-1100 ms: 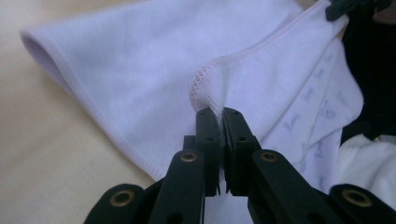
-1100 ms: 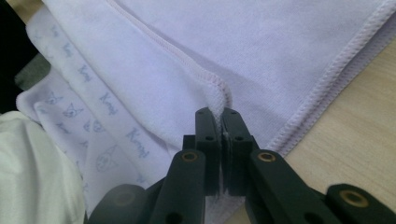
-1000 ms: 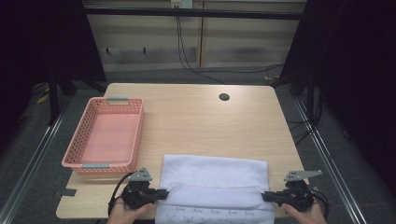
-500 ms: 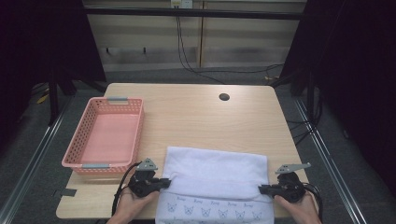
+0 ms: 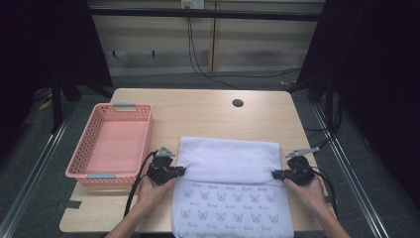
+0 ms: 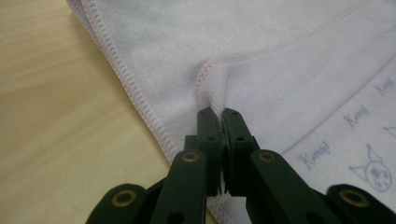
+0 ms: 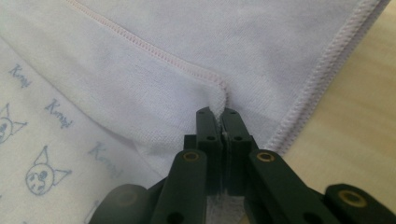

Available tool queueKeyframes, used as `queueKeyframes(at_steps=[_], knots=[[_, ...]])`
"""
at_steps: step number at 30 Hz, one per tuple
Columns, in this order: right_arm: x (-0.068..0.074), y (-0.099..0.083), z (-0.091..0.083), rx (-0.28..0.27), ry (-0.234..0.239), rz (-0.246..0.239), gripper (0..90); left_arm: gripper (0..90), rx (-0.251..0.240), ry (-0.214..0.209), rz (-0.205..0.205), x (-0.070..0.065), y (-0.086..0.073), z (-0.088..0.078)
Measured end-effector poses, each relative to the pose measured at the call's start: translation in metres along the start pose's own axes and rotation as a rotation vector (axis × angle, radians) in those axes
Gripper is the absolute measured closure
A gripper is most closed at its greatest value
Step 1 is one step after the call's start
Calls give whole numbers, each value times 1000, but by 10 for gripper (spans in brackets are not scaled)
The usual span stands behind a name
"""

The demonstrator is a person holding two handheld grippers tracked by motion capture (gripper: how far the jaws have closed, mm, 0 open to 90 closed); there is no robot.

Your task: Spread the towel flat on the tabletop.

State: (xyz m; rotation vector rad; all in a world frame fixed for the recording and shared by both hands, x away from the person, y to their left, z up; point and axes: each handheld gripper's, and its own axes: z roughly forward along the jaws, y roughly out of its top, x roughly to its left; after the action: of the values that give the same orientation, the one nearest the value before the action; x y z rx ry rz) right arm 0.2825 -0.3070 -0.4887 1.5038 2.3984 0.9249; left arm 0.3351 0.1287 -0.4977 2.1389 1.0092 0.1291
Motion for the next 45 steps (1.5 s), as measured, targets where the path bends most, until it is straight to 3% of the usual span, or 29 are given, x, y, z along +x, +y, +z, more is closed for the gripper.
queueKeyframes(at_steps=[3,7,15,19,22,28,29,33,36,39,41,45], knots=[[-11,12,8,-9,-7,10,884,873,-15,7,-66,13,14,12],[-22,27,17,-24,-37,8,885,873,-20,36,-83,24,29,23],[-44,54,37,-62,-64,46,885,872,-6,101,-64,39,53,39],[-49,68,46,-57,-80,20,884,872,-8,119,-77,46,59,42],[-50,80,51,-24,-108,3,884,873,1,143,-56,49,63,44],[-60,100,64,-28,-132,5,884,872,-30,157,-96,62,73,53],[-60,103,66,-32,-135,6,884,872,-27,157,-86,65,74,54],[-65,111,72,-41,-142,17,884,872,-43,156,-106,72,79,58],[-69,116,77,-55,-144,17,883,872,-34,156,-74,77,84,61],[-70,118,81,-75,-164,5,883,872,-53,158,-97,80,86,64],[-73,118,81,-92,-151,28,883,871,-50,153,-95,82,86,64],[-72,117,76,-104,-122,7,883,871,-82,126,-84,78,85,57]])
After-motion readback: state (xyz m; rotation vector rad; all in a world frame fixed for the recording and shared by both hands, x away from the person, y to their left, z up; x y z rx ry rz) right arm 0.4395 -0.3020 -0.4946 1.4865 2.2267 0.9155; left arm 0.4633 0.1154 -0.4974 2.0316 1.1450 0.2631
